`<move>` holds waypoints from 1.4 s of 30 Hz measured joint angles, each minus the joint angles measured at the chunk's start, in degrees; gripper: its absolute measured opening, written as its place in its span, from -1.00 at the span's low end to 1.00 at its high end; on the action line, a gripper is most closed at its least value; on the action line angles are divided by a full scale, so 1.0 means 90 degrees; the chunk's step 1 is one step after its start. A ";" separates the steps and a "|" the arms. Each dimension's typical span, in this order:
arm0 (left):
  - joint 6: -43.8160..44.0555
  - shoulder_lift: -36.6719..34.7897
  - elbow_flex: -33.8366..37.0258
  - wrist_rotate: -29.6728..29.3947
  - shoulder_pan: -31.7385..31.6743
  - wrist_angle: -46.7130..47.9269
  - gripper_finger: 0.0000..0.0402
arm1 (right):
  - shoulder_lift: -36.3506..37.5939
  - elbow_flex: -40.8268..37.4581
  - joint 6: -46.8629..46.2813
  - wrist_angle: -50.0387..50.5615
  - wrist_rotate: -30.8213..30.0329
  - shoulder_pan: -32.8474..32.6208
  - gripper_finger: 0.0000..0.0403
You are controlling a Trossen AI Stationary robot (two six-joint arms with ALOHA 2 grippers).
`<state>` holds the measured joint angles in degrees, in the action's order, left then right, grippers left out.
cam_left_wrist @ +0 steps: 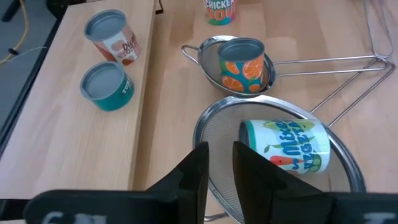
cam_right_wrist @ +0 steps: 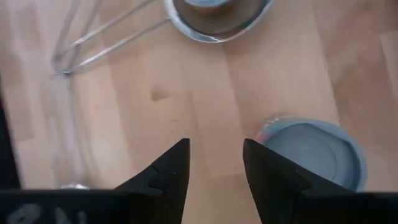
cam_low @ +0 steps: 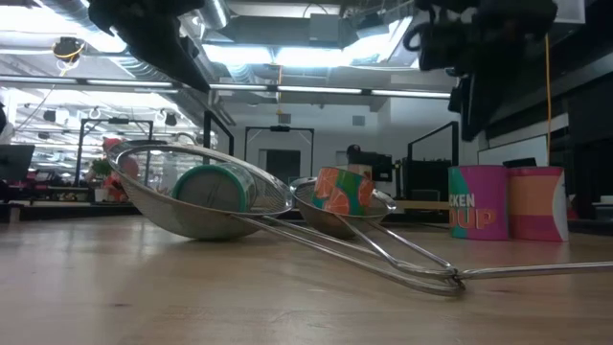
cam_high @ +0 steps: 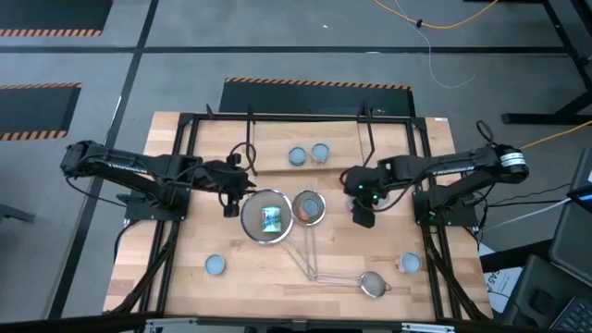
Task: Pick and place cans onto a shelf
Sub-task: Put the canned chicken soup on the shelf
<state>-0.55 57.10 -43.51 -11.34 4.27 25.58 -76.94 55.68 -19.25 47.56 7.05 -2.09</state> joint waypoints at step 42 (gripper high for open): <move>-0.0001 0.0000 -0.0002 -0.0142 0.0213 0.0005 -0.68 | -0.0887 0.0017 -0.0024 0.0043 -0.0653 0.0000 -0.92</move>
<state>-0.56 57.10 -43.53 -12.62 6.19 25.63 -84.93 55.83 -19.46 47.94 1.17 -2.09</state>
